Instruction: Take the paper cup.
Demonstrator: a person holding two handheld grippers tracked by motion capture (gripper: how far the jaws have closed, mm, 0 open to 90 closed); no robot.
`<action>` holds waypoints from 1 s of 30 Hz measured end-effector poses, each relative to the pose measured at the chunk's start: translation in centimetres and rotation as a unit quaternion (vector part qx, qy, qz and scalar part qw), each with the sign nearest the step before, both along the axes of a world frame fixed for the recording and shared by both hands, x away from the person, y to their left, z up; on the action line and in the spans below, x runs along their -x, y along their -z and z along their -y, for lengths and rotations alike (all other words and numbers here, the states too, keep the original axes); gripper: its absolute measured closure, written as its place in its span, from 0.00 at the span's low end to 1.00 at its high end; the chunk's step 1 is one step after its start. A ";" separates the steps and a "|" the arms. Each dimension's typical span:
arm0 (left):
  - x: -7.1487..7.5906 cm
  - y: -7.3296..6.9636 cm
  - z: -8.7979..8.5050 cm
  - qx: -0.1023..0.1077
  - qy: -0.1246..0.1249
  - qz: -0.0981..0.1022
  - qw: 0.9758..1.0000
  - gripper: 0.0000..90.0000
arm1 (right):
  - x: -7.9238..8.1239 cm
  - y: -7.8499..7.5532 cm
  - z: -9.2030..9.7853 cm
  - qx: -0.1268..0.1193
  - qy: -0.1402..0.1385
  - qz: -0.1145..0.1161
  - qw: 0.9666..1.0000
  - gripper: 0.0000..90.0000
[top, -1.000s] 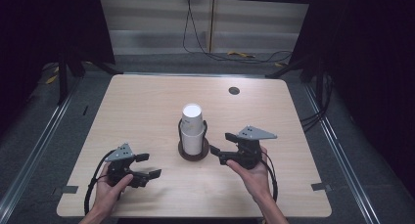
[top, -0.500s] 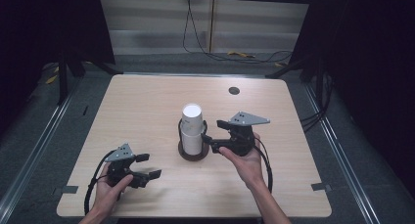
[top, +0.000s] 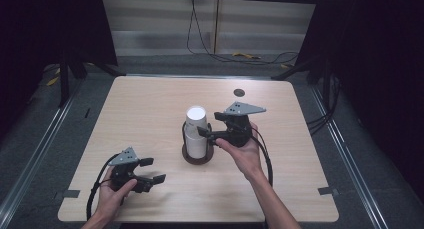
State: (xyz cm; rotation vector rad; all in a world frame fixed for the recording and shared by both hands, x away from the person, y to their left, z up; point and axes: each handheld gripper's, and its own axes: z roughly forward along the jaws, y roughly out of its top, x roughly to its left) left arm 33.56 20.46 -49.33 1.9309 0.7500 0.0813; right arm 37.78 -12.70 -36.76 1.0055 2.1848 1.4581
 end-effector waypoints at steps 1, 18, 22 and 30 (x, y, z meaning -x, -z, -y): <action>0.0 0.0 0.0 -0.001 0.001 0.000 1.000 0.18 | -0.2 0.0 -0.1 0.000 0.000 -0.001 1.000 0.24; 0.0 0.0 0.0 -0.004 0.000 0.002 1.000 0.18 | -2.7 0.2 -1.9 0.004 -0.025 -0.027 0.999 0.24; 0.0 0.0 0.0 -0.005 0.001 0.003 1.000 0.18 | -3.1 0.4 -2.2 0.007 -0.026 -0.031 0.999 0.26; 0.0 0.1 0.0 -0.008 0.003 0.003 1.000 0.18 | -3.7 0.9 -3.0 0.015 -0.020 -0.035 0.999 0.28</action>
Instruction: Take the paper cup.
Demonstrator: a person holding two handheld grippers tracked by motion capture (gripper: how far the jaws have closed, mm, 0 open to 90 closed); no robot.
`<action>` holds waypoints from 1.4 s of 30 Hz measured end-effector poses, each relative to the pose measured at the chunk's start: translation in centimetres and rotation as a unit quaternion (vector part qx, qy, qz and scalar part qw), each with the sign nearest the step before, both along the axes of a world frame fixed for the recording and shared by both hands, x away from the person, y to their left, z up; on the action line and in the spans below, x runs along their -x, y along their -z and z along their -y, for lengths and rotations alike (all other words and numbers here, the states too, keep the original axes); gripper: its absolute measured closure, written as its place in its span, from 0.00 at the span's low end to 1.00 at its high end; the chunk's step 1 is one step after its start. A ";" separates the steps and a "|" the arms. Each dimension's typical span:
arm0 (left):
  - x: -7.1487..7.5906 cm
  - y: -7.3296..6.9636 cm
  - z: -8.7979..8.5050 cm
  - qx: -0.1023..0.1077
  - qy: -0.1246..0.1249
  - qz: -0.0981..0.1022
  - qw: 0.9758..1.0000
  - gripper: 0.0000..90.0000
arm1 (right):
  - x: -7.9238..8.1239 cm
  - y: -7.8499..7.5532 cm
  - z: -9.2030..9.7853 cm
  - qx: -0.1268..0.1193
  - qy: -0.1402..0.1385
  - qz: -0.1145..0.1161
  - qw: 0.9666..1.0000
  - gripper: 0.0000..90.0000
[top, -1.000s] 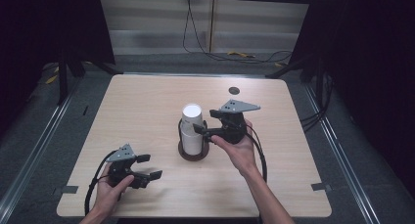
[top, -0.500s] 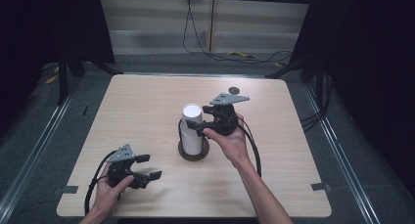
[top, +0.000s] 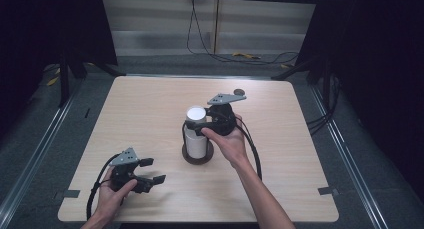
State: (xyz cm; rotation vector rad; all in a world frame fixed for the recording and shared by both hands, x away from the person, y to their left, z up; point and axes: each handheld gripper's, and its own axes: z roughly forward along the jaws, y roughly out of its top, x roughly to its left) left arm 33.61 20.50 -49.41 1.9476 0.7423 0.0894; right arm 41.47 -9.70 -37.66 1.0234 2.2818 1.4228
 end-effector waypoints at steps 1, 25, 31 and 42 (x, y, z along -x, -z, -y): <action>0.0 0.0 0.0 0.000 0.000 0.000 1.000 0.18 | 0.0 0.0 0.0 0.003 0.000 0.000 1.000 0.29; 0.0 0.0 -0.1 0.001 0.000 -0.002 1.000 0.18 | 0.1 -0.1 -0.1 0.012 -0.003 0.016 1.000 0.35; 0.0 0.1 0.0 0.000 0.002 -0.003 1.000 0.18 | 0.1 -0.4 0.0 0.009 -0.004 0.018 1.000 0.35; 0.1 0.1 -0.2 0.002 -0.004 -0.005 1.000 0.18 | 0.3 -1.6 0.2 -0.003 -0.007 0.028 1.000 0.36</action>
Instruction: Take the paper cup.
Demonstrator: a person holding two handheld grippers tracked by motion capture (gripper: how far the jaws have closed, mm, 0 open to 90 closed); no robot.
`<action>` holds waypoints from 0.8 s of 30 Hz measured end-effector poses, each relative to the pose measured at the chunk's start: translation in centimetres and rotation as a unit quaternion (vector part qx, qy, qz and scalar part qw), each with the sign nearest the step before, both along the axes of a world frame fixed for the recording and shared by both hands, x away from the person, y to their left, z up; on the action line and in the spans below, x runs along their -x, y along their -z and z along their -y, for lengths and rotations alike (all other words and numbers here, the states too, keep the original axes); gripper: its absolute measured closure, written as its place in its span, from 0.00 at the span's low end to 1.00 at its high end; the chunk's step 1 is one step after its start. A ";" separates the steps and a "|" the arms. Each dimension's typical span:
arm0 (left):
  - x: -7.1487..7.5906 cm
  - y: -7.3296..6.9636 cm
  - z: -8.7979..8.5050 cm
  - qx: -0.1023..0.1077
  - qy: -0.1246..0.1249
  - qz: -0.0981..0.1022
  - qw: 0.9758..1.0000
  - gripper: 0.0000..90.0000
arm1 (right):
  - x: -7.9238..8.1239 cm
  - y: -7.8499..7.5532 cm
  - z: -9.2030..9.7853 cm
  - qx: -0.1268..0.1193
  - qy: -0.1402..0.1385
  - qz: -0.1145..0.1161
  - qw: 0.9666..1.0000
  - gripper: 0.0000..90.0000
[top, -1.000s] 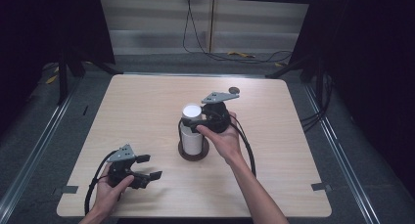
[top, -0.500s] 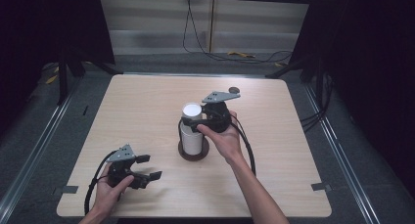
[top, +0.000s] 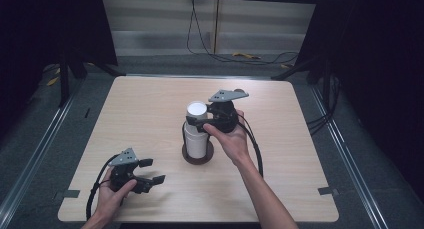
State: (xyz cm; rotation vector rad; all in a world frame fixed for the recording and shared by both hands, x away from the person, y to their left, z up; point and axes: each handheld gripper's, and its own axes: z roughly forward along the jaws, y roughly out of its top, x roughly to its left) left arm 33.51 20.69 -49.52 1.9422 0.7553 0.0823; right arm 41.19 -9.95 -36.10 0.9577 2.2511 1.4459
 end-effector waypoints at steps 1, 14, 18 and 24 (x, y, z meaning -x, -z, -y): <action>0.0 0.0 0.0 0.000 0.000 0.000 1.000 0.18 | 0.0 -0.1 0.0 -0.002 -0.001 0.000 1.000 0.36; -0.1 0.1 0.1 0.001 0.000 -0.003 1.000 0.18 | 0.0 -0.5 0.3 -0.021 0.002 0.004 1.000 0.37; -0.1 0.1 0.1 0.000 0.000 -0.002 1.000 0.18 | 0.0 -0.8 0.3 -0.018 -0.003 0.008 1.000 0.37; -0.1 0.1 0.1 0.001 -0.001 -0.001 1.000 0.18 | 0.2 -1.4 0.2 -0.023 -0.003 0.014 1.000 0.37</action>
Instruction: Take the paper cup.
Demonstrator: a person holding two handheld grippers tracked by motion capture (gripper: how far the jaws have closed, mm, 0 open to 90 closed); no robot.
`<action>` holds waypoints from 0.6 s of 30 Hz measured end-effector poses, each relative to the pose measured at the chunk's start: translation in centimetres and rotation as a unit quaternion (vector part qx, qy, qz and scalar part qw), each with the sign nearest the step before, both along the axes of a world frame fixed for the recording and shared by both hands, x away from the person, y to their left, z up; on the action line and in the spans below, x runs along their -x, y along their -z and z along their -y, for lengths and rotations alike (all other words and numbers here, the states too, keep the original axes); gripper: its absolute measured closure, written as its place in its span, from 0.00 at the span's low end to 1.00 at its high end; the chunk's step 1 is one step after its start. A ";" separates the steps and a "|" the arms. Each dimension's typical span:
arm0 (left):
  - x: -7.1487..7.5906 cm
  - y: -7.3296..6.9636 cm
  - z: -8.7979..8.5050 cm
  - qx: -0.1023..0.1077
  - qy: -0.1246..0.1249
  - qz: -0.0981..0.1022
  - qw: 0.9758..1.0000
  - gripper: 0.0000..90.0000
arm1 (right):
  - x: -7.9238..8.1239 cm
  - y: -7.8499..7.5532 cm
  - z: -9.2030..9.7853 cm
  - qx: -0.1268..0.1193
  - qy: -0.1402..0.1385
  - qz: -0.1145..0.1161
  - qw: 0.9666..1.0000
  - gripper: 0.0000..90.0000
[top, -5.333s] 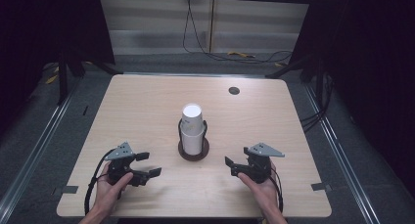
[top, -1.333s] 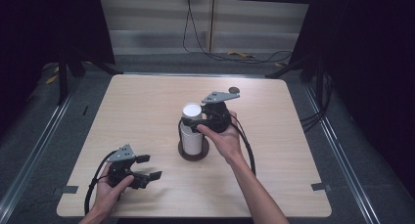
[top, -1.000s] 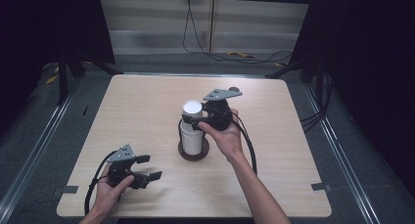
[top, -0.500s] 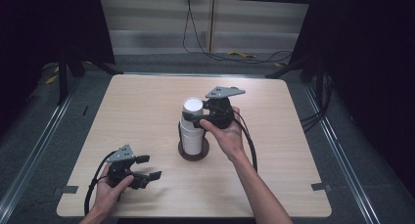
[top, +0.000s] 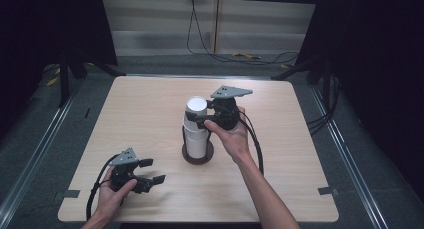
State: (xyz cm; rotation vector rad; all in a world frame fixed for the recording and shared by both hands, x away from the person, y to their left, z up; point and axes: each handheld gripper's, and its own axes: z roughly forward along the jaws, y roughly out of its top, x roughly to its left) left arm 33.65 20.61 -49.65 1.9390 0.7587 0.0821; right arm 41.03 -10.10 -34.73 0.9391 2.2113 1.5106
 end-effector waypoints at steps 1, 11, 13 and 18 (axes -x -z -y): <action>0.0 0.0 0.0 0.001 -0.001 -0.001 1.000 0.18 | 0.0 -0.1 0.0 -0.002 0.000 0.000 1.000 0.37; -0.1 -0.2 0.0 0.008 -0.004 0.003 1.000 0.18 | 0.1 -0.7 0.6 -0.023 0.000 0.004 1.000 0.38; 0.0 -0.3 0.1 0.010 0.002 0.015 1.000 0.18 | 0.1 -0.8 0.7 -0.029 0.001 0.005 1.000 0.38; 0.0 -0.6 0.3 0.017 0.003 0.016 1.000 0.18 | 0.1 -0.9 0.9 -0.040 0.003 0.006 0.999 0.38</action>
